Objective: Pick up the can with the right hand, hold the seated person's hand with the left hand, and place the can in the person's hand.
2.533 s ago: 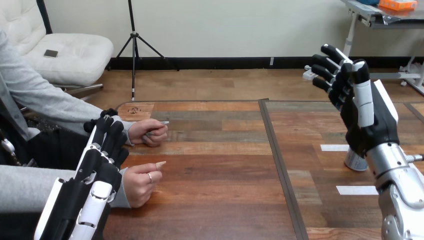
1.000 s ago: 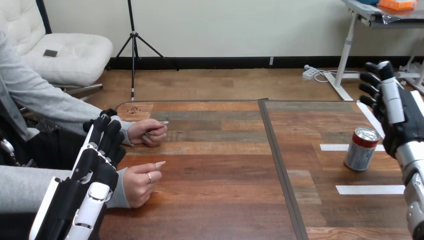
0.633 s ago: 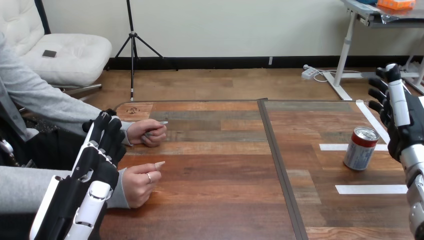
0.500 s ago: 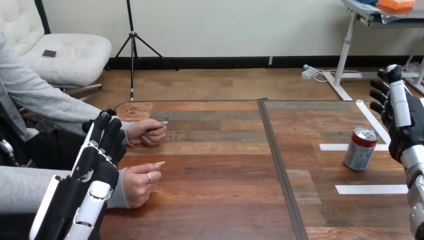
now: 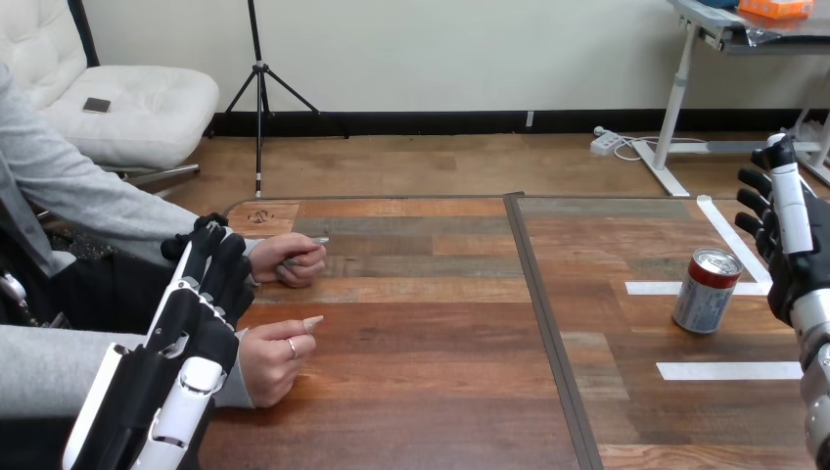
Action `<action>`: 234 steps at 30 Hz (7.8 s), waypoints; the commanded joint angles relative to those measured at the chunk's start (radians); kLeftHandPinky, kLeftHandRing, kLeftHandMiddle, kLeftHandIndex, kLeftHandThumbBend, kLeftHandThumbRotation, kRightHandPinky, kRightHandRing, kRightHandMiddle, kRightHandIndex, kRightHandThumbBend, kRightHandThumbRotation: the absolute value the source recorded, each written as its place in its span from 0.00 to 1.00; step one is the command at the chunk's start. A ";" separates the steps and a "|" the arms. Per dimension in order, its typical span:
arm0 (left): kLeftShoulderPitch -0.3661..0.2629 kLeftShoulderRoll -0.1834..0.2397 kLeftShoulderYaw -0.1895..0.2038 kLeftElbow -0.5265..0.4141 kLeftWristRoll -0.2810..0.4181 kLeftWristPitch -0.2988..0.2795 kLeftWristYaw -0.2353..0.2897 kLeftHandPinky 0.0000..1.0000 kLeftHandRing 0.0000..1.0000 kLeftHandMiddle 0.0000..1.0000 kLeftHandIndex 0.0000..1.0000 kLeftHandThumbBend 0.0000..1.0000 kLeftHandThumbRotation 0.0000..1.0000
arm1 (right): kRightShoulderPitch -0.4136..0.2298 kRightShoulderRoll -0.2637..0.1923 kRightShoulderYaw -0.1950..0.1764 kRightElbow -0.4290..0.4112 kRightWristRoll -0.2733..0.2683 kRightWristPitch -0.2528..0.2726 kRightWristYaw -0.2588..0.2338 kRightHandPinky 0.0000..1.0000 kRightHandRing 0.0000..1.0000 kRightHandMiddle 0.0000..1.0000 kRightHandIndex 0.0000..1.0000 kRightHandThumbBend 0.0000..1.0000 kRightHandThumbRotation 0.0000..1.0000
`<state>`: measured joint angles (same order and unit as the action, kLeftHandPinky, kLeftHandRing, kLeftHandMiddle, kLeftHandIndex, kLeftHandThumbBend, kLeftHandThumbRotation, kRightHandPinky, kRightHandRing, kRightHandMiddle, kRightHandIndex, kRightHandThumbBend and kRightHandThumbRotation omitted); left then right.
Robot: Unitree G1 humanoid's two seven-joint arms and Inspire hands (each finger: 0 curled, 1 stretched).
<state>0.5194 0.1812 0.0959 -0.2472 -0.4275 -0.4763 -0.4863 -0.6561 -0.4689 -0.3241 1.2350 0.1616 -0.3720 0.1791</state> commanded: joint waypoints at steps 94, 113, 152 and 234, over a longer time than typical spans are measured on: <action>-0.068 0.017 0.028 -0.029 -0.048 0.018 -0.075 1.00 1.00 0.99 0.96 0.43 0.59 | -0.089 -0.036 0.194 0.054 -0.295 0.225 -0.184 0.87 0.91 0.90 0.90 1.00 0.06; -0.074 0.015 0.041 -0.026 -0.042 0.015 -0.087 1.00 1.00 0.99 0.93 0.42 0.61 | -0.084 -0.039 0.255 0.051 -0.358 0.243 -0.248 0.64 0.66 0.67 0.70 0.91 0.00; -0.088 0.008 0.056 0.001 -0.051 -0.009 -0.110 1.00 1.00 0.99 0.89 0.41 0.63 | -0.077 -0.037 0.280 0.052 -0.393 0.215 -0.323 0.44 0.51 0.53 0.51 0.79 0.00; -0.164 0.029 0.145 0.053 0.209 -0.130 0.029 0.98 0.96 0.92 0.84 0.39 0.41 | -0.076 -0.056 0.289 -0.083 -0.376 -0.074 -0.213 0.36 0.40 0.45 0.45 0.85 0.00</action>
<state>0.4262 0.1861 0.2080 -0.1811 -0.2922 -0.5537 -0.4995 -0.6725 -0.4877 -0.0235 1.2327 -0.2374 -0.3887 -0.0539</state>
